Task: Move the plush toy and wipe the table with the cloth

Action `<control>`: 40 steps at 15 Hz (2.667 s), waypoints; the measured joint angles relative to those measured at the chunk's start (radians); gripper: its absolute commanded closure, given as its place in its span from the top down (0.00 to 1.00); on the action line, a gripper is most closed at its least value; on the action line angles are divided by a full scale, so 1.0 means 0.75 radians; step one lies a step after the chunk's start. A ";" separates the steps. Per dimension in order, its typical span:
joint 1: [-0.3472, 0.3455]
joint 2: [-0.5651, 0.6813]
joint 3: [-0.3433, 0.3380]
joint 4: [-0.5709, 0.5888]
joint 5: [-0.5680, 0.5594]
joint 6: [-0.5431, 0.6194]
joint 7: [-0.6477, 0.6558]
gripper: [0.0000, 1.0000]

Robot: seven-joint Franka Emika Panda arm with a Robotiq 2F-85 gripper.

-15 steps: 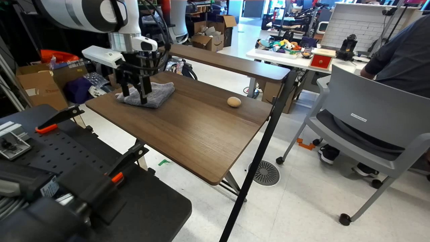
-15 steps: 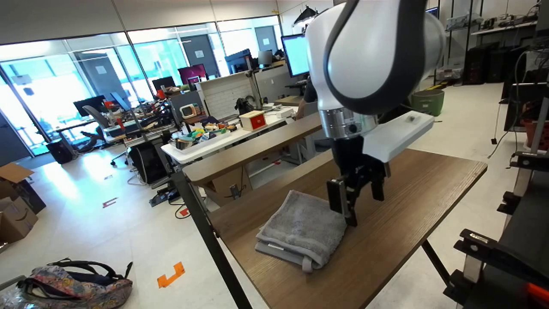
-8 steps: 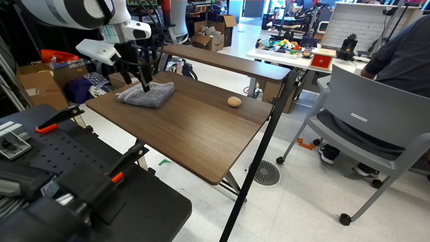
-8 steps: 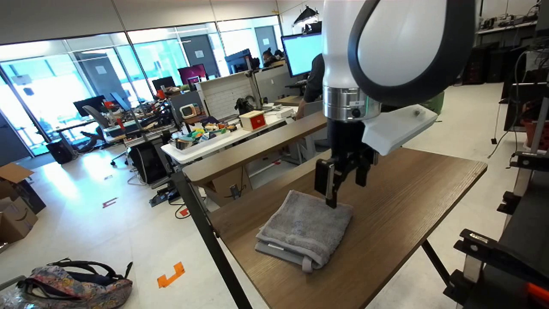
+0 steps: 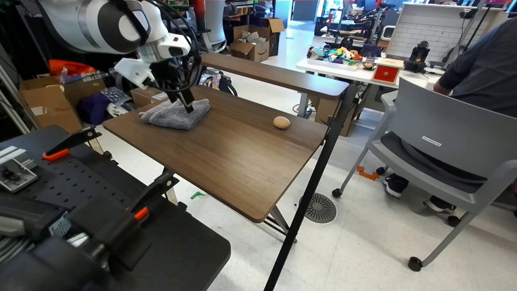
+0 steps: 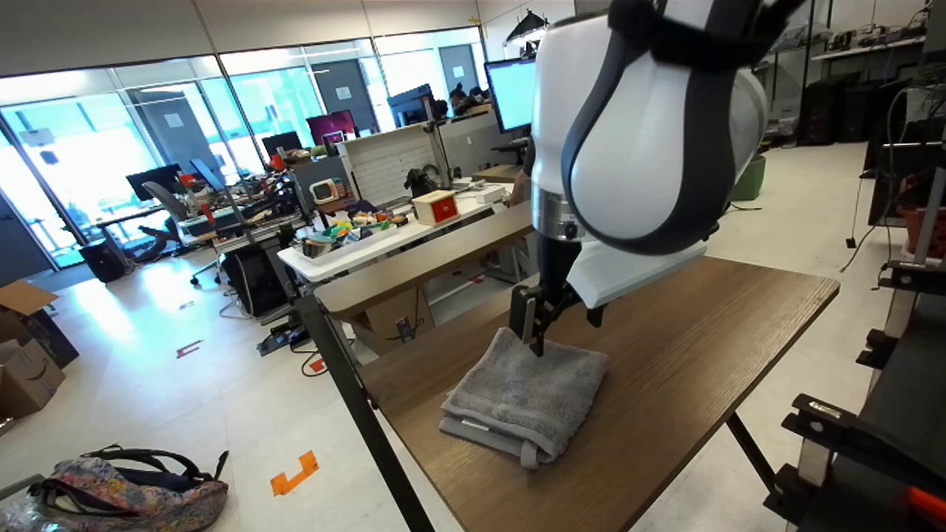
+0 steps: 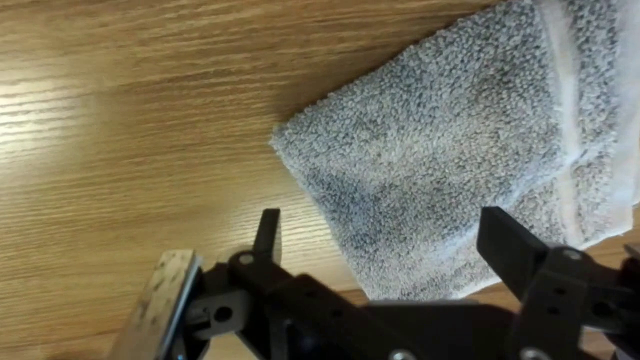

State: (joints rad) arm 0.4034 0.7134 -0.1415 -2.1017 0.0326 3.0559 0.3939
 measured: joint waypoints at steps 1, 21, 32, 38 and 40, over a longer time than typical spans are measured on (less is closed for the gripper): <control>0.025 0.045 -0.012 0.032 0.018 -0.001 0.023 1.00; 0.092 0.252 -0.257 0.055 0.099 -0.047 0.095 1.00; 0.081 0.248 -0.341 0.017 0.098 -0.043 0.094 1.00; 0.108 0.116 -0.413 -0.062 0.098 0.006 0.094 1.00; 0.106 0.060 -0.418 -0.082 0.100 0.013 0.095 1.00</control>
State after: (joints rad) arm 0.4828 0.7585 -0.4554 -2.1629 0.1075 3.0658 0.4651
